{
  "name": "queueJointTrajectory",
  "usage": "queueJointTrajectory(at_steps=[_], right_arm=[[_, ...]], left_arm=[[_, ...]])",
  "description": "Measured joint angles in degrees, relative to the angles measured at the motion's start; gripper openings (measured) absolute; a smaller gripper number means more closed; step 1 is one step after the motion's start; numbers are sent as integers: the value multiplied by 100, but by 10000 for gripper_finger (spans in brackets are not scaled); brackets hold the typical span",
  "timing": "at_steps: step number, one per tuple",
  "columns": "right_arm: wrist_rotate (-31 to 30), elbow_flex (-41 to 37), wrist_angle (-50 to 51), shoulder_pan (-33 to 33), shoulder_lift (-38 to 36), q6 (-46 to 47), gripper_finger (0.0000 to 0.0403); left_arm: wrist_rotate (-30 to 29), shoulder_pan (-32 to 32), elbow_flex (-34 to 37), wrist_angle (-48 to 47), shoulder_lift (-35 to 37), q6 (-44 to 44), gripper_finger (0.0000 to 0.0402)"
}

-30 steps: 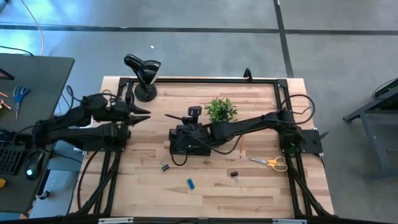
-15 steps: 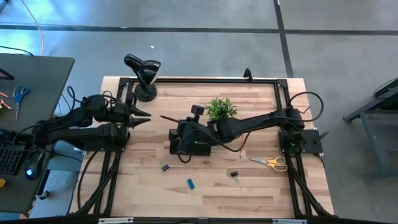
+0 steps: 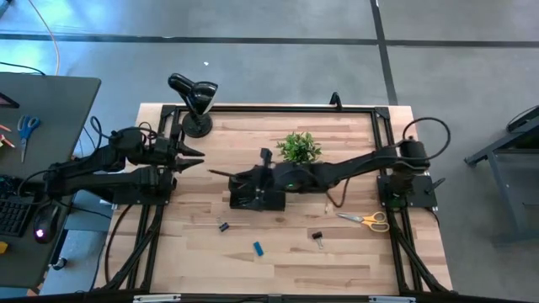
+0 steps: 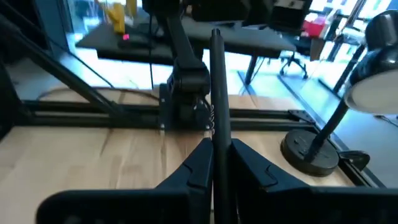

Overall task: Pick and place office supplies into organizer
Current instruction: Put the black pen into the black desk organizer

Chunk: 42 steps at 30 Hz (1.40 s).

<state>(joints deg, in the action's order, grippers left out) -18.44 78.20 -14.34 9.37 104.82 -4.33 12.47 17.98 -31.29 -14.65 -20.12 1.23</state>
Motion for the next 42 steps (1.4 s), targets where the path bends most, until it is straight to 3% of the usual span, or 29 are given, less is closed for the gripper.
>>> queueJointTrajectory(at_steps=[6,10,17,22,29,42], right_arm=[[4,-1683,-2627,-77,-497,320,33],[11,-2190,-3631,-78,-488,278,32],[215,-2116,-3666,-133,-488,106,28],[201,-2042,-3655,-136,-488,-21,36],[253,-2038,-3468,-229,-365,122,29],[292,-2038,-3385,-413,-83,445,27]], left_arm=[[0,0,0,-9,0,98,69],[0,0,0,-10,-8,99,69],[265,0,0,273,-543,-9,69],[808,-1,0,1010,-1286,0,69],[930,0,-2,1742,-1963,-136,69],[964,0,-2,1735,-2024,-149,69]])
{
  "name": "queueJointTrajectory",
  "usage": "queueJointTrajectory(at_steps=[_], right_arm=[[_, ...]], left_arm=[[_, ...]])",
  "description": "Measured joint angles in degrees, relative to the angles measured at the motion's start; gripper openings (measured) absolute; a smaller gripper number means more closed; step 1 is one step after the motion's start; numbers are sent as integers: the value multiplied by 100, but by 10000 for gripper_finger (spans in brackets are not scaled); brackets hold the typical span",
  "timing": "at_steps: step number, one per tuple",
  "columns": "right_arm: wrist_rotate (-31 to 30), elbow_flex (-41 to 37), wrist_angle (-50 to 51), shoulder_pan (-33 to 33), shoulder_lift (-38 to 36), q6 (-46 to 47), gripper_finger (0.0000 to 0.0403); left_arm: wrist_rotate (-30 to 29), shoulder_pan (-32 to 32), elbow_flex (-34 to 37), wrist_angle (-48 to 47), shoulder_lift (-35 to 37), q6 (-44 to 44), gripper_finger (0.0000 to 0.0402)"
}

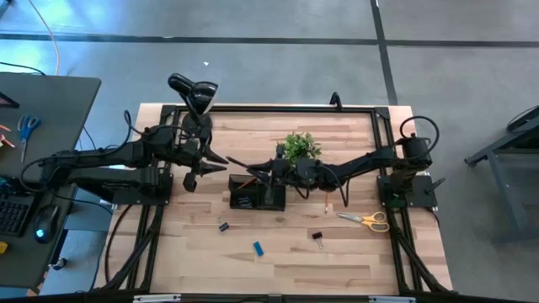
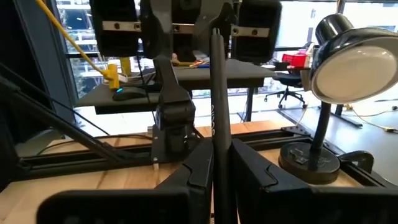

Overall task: Pick and place office supplies into organizer
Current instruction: Put the black pen into the black desk organizer

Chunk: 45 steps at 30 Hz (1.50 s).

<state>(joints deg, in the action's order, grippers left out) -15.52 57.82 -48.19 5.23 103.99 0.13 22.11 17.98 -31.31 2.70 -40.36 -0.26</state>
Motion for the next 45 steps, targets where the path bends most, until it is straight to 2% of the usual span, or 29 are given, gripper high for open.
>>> queueJointTrajectory(at_steps=[4,7,14,16,21,24,34,40,45], right_arm=[[4,0,-157,-4,1,-80,31],[236,0,-284,2,1,-166,34],[427,0,-387,2,2,-71,23],[444,0,-357,2,2,-13,26],[441,1,-227,2,1,-9,29],[397,2,-117,2,2,8,25],[236,11,217,2,10,181,29],[265,94,-159,-31,484,266,26],[351,556,-135,-45,921,253,32]], left_arm=[[-4,0,0,-106,24,36,69],[-144,0,0,-153,30,136,69],[-382,0,0,-113,-16,149,68],[-393,0,0,-80,-80,149,59],[-357,-4,0,-84,-282,227,6],[-327,-4,0,35,-386,195,14],[-153,0,7,123,-425,89,1],[-151,2,9,151,-424,17,1],[-98,0,5,182,-481,-2,1]])
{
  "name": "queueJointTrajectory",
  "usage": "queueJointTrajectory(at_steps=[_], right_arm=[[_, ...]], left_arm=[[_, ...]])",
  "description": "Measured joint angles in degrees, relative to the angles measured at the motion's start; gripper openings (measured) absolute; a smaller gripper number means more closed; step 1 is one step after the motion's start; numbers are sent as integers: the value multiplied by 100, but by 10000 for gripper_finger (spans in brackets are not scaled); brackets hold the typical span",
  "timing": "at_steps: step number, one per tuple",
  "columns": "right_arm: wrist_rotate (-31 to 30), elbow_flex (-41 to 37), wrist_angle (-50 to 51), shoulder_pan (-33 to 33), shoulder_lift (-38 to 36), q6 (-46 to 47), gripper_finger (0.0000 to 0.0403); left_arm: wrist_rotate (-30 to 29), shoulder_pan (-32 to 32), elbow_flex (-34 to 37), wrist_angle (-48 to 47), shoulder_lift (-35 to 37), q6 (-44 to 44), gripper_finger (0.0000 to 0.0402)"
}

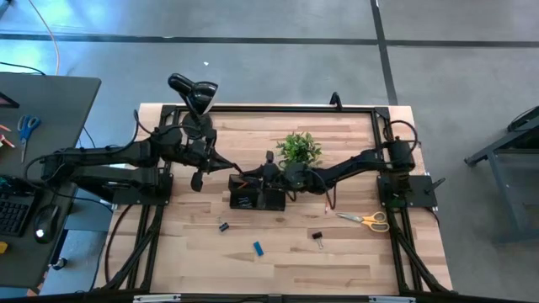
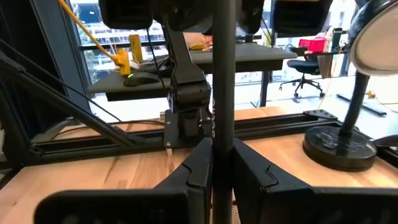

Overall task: Pick and place office supplies into organizer
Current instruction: Put the black pen into the black desk organizer

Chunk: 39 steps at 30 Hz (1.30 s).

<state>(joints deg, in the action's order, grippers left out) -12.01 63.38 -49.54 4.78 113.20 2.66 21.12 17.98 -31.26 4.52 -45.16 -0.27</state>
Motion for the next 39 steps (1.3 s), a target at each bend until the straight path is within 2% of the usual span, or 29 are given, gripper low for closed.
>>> queueJointTrajectory(at_steps=[7,18,23,29,34,39], right_arm=[[147,546,427,-105,222,-68,29],[-1,601,834,-245,219,-73,33],[4,601,911,-267,219,-109,27],[1,601,963,-223,219,-96,34],[24,601,1155,-211,217,133,30],[17,601,1226,-215,217,168,35]], left_arm=[[11,0,-10,-24,-114,0,0],[37,-9,-7,-254,-73,44,4],[-174,0,-10,-786,342,151,18],[-890,0,-323,-1977,1247,307,40],[-924,0,-324,-2169,1760,302,49],[-933,-2,-329,-2272,1898,282,45]])
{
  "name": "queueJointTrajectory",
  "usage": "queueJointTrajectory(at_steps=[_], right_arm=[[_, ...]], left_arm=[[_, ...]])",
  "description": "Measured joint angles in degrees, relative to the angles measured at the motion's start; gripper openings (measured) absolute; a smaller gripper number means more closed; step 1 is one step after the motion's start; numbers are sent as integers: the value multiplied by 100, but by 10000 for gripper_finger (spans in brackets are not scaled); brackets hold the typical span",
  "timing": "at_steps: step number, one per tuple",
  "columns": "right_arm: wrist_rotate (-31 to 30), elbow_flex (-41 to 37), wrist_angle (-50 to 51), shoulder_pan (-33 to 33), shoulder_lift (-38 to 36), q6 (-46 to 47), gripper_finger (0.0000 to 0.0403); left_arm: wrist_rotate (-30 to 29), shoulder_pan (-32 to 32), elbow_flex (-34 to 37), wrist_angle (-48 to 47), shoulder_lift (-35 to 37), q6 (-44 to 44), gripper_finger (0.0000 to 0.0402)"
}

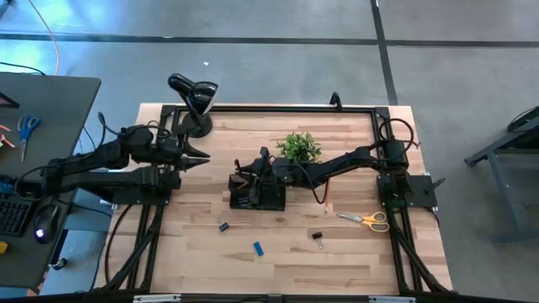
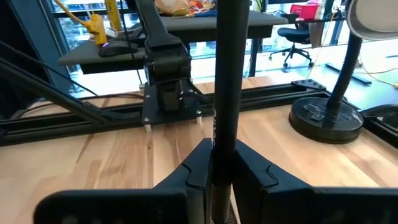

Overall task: Pick and place office supplies into organizer
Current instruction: Put the black pen into the black desk organizer, then put the yellow scissors into the black desk organizer

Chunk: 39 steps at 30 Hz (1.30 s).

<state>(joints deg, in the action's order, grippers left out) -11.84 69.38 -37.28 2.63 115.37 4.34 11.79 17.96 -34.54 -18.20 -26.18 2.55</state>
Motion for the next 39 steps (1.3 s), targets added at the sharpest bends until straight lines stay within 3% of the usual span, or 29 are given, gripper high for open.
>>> queueJointTrajectory(at_steps=[15,22,29,33,39], right_arm=[[14,0,201,0,-2,124,100],[66,0,98,2,-2,-12,107],[616,0,-242,22,-161,-275,108],[839,2,543,237,-426,-985,108],[158,712,3228,767,-786,-1430,108]], left_arm=[[-3,0,0,3,-135,0,45],[-2,0,0,5,-135,-1,40],[-2,0,0,-2,-135,-2,41],[-3,0,0,-35,-135,2,37],[-3,2,0,-85,-135,7,37]])
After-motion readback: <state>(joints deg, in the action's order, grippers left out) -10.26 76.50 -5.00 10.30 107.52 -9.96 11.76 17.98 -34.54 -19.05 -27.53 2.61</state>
